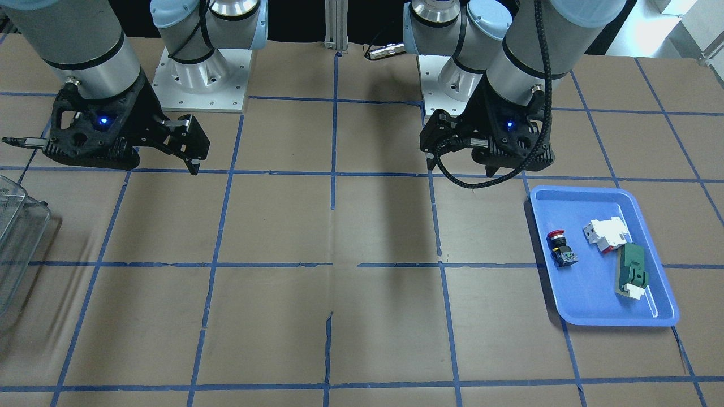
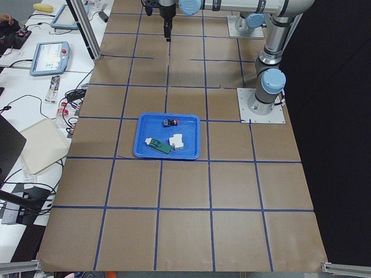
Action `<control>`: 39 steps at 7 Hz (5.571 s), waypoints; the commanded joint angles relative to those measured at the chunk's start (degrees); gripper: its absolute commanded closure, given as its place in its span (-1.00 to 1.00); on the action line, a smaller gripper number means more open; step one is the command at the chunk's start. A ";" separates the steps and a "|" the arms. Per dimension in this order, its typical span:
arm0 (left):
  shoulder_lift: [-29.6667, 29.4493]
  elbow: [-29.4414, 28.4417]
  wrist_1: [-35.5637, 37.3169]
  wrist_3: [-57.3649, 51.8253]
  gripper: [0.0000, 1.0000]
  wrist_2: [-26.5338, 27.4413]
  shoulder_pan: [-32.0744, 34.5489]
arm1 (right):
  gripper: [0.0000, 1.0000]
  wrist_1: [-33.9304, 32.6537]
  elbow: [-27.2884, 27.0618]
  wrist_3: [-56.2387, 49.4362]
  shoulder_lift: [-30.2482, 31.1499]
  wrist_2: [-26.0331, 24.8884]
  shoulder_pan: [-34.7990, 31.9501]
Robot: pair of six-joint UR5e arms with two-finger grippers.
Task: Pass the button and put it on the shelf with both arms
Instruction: 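Move the left gripper down to the red push button in the blue tray, then close the left gripper on the red push button's body, then lift the push button out of the tray with the left gripper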
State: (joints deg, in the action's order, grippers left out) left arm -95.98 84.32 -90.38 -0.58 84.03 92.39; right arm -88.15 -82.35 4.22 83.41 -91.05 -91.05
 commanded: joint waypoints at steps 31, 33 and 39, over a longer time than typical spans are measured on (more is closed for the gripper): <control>-6.88 31.47 37.10 -35.45 0.55 2.64 -35.79 | -1.00 -0.10 -0.09 0.00 -0.44 0.00 0.00; -4.05 17.01 16.92 -36.94 0.55 -0.17 -30.82 | -1.00 -0.27 0.44 -0.61 -0.70 0.09 0.70; -0.43 5.68 5.39 -65.45 0.80 -18.96 -11.02 | -1.00 3.69 3.52 -5.53 -0.87 8.59 2.27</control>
State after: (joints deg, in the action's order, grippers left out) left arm -96.17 89.89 -85.27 -58.45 70.23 79.52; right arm -84.40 -79.50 -0.87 82.70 -86.16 -89.53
